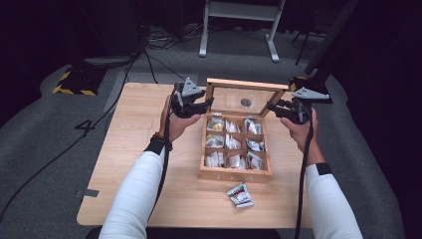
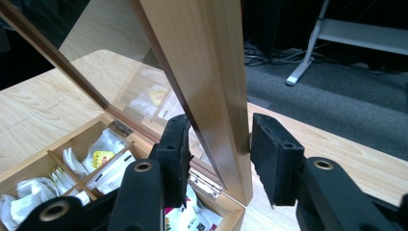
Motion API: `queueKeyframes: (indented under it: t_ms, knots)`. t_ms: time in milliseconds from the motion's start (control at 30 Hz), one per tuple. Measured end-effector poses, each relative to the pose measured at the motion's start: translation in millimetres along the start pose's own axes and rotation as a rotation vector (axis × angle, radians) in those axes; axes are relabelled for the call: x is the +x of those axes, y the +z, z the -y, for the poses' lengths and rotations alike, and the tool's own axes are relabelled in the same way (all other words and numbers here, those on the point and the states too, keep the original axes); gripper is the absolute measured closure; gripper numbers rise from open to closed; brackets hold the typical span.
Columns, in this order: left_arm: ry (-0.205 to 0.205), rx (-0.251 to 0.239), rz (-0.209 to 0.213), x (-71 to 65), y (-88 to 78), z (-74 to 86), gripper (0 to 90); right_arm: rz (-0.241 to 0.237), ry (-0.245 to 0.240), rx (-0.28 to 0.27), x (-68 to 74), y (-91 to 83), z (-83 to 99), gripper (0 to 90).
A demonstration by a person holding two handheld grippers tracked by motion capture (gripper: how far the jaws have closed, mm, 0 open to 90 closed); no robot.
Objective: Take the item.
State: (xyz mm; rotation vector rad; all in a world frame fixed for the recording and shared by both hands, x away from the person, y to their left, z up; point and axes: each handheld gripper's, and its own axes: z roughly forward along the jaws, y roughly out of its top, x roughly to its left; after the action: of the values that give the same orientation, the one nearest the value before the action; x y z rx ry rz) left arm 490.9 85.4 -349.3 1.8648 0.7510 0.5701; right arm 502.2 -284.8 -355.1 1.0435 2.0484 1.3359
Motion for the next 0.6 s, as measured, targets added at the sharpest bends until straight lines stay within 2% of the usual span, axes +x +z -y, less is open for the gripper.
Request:
queueKeyframes:
  t_ms: [100, 267, 600]
  knots:
    - [0.011, -0.005, 0.008, -1.9, -1.8, -1.6, 56.9, -0.004, -0.019, -0.011, 1.5, -4.6, -1.0, 59.3]
    - [0.032, -0.018, 0.025, -5.0, -7.3, -3.2, 60.5, -0.014, -0.071, 0.008, 5.9, -10.6, 1.0, 59.7]
    - [0.072, 0.016, 0.029, -13.1, -14.6, 2.4, 58.7, -0.024, -0.094, 0.019, 13.2, -21.3, 5.7, 59.5]
